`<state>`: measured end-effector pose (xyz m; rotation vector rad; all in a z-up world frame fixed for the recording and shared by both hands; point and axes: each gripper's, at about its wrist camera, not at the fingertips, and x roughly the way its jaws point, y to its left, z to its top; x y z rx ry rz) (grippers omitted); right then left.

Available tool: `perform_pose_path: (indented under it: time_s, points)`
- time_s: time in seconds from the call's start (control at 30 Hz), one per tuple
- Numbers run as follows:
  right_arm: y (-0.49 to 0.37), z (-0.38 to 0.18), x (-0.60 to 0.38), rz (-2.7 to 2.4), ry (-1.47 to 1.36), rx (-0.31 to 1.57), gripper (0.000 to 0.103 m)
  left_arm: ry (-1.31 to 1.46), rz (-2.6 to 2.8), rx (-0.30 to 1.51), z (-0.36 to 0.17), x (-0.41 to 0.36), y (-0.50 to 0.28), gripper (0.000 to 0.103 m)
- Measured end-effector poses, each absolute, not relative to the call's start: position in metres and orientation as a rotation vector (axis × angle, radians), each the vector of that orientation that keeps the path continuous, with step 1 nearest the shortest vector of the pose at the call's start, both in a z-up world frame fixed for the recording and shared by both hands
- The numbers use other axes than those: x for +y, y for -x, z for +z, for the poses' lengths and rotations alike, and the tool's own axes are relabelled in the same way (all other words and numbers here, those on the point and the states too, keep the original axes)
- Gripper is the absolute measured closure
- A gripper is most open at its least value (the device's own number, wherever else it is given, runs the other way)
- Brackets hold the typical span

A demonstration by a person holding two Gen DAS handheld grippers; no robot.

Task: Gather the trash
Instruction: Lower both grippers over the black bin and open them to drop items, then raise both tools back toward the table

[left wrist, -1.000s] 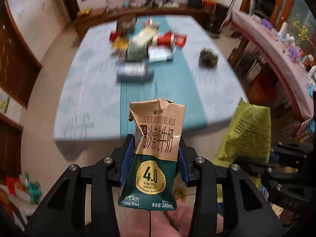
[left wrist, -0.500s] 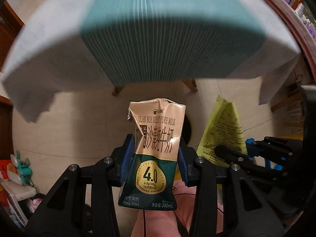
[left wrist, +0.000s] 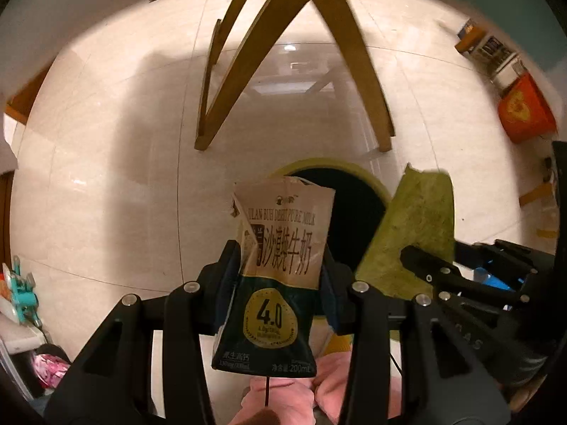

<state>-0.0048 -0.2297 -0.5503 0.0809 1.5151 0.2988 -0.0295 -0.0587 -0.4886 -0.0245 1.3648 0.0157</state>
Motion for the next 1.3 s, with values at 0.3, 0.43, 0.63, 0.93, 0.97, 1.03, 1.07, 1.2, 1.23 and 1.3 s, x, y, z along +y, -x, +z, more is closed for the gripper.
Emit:
perform_pose_path:
  time_s: [0.3, 0.43, 0.63, 0.93, 0.97, 1.03, 1.07, 1.2, 1.23, 1.3]
  points:
    - [0.001, -0.568, -0.22, 0.28, -0.125, 1.488, 0.03, 0.055, 0.026, 1.376, -0.504, -0.035, 0.018, 0.037]
    - [-0.001, -0.563, -0.222, 0.273, -0.145, 1.466, 0.03, 0.055, 0.027, 1.369, -0.497, -0.025, 0.01, 0.037]
    - [0.003, -0.521, -0.226, 0.25, -0.161, 1.426, 0.03, 0.044, 0.029, 1.36, -0.463, -0.026, 0.014, 0.037]
    - [0.015, -0.413, -0.238, 0.205, -0.192, 1.392, 0.03, 0.024, 0.013, 1.323, -0.349, -0.026, 0.02, 0.037]
    - [0.016, -0.395, -0.239, 0.202, -0.2, 1.386, 0.03, 0.024, 0.01, 1.319, -0.331, -0.025, 0.02, 0.037]
    - [0.018, -0.36, -0.242, 0.199, -0.21, 1.369, 0.03, 0.019, 0.004, 1.311, -0.301, -0.026, 0.02, 0.037]
    - [0.019, -0.345, -0.243, 0.199, -0.213, 1.361, 0.03, 0.009, 0.005, 1.304, -0.284, -0.025, 0.02, 0.037]
    - [0.022, -0.272, -0.242, 0.198, -0.22, 1.313, 0.03, -0.035, 0.005, 1.241, -0.217, -0.023, 0.017, 0.037]
    - [0.022, -0.256, -0.241, 0.197, -0.217, 1.3, 0.03, -0.039, 0.004, 1.219, -0.199, -0.022, 0.016, 0.037]
    - [0.02, -0.226, -0.238, 0.2, -0.21, 1.268, 0.03, -0.04, -0.009, 1.184, -0.166, -0.019, 0.015, 0.037]
